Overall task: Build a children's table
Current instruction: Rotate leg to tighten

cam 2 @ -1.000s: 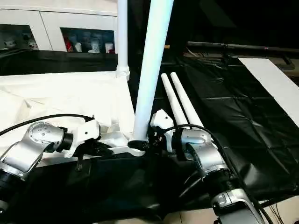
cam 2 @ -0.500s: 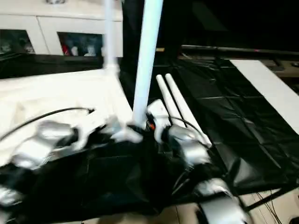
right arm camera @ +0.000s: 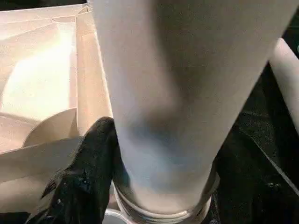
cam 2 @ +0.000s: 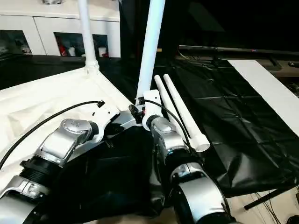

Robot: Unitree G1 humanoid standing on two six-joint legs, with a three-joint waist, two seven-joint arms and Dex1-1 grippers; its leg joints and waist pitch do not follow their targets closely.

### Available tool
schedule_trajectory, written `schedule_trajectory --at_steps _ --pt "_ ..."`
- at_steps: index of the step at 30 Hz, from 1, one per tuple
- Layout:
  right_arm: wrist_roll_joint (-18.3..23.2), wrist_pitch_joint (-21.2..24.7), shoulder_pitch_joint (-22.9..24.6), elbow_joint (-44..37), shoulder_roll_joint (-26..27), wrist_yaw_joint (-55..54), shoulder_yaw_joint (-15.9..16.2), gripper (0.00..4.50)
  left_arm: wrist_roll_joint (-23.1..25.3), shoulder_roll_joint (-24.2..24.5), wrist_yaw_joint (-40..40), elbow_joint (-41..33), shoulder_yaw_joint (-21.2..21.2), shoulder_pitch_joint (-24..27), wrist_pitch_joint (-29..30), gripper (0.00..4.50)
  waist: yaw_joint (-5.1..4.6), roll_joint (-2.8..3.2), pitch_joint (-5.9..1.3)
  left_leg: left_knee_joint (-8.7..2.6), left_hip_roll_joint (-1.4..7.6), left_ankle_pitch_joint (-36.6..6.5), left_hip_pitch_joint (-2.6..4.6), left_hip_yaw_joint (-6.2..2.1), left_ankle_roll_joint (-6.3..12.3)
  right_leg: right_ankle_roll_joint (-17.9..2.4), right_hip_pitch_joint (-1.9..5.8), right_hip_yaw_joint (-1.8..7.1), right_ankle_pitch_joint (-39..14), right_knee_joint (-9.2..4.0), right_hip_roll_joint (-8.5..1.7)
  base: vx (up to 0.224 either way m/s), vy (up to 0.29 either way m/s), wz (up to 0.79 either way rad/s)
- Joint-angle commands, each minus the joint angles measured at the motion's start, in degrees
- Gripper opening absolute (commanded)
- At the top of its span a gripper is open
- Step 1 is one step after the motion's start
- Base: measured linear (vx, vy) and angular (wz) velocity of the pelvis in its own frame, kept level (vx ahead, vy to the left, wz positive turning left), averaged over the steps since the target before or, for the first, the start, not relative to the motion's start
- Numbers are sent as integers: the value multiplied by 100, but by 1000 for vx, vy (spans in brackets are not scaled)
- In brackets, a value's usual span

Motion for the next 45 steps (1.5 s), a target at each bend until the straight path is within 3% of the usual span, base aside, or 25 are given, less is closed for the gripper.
schedule_trajectory --at_steps 1,4,5,9,11,15,16,17,21,24,29,32,37,41,45 --pt "-48 222 250 454 90 228 69 261 163 189 456 76 329 -29 -102 0 29 64 -267 -388 84 -1317 -62 -4 2 -699 248 307 -1726 -514 -354 0 0 0" --pt "115 13 265 314 124 904 12 261 104 273 248 -19 261 42 -279 0 32 64 -281 -387 95 -1245 -84 -9 56 -705 270 313 -1632 -502 -364 0 0 0" --pt "123 -73 272 242 104 1058 27 317 90 298 196 -46 243 59 -265 0 29 71 -284 -384 95 -1132 -87 -3 81 -754 271 315 -1457 -486 -356 0 0 0" --pt "6 -215 421 -366 -273 2077 398 347 33 574 -311 -198 75 157 -407 0 18 83 -283 -387 93 -947 -133 -13 188 -854 327 309 -1194 -470 -353 0 0 0" --pt "-55 -166 541 -656 -553 2569 586 374 -65 710 -646 -222 39 210 -675 0 20 89 -296 -361 101 -861 -104 1 243 -939 312 320 -1035 -451 -337 0 0 0" --pt "-6 -115 690 -982 -846 3184 677 374 -93 906 -973 -261 -57 275 -1037 0 29 94 -329 -336 115 -510 -105 7 338 -1184 325 322 -368 -370 -325 0 0 0" --pt "52 -27 864 -1328 -1137 3768 739 374 -209 1153 -1537 -420 -180 412 -1535 0 36 105 -321 -328 113 -442 -108 11 438 -1292 324 315 -152 -364 -323 0 0 0" --pt "62 -16 930 -1450 -1249 3970 775 374 -325 1246 -1826 -524 -207 482 -1535 0 49 99 -327 -322 117 -434 -114 7 462 -1290 346 314 -106 -353 -331 0 0 0" --pt "109 -59 1097 -1755 -1518 4464 786 374 -567 1669 -2637 -960 -399 727 -1434 0 94 133 -316 -327 134 -437 -68 32 463 -1449 315 326 -6 -330 -335 0 0 0" --pt "203 4 1239 -2111 -1682 4689 856 374 -672 1896 -3016 -1095 -465 842 -1511 0 147 143 -286 -348 144 -653 -23 52 384 -1416 276 330 -231 -358 -323 0 0 0" --pt "250 184 1455 -2591 -1852 5171 1037 374 -738 2069 -3297 -1168 -443 935 -1627 0 155 144 -266 -385 147 -1017 -33 29 147 -1221 291 323 -760 -404 -327 0 0 0" --pt "161 123 1554 -2696 -1899 5418 1181 374 -775 2084 -3367 -1194 -410 941 -1625 0 164 138 -270 -377 145 -1009 -38 29 120 -1173 294 330 -799 -407 -333 0 0 0" --pt "119 70 1516 -2593 -1797 5412 1131 374 -829 2115 -3436 -1252 -418 918 -1583 0 164 136 -285 -370 143 -854 -53 24 108 -1200 301 324 -636 -381 -335 0 0 0" --pt "136 86 1542 -2643 -1786 5417 1214 335 -841 2131 -3495 -1276 -444 920 -1594 0 164 128 -292 -361 137 -745 -48 31 143 -1262 306 322 -409 -357 -326 0 0 0" --pt "116 57 1531 -2617 -1768 5418 1243 300 -829 2112 -3530 -1296 -442 927 -1581 0 182 122 -286 -363 139 -783 -52 28 130 -1219 313 323 -552 -368 -339 0 0 0"
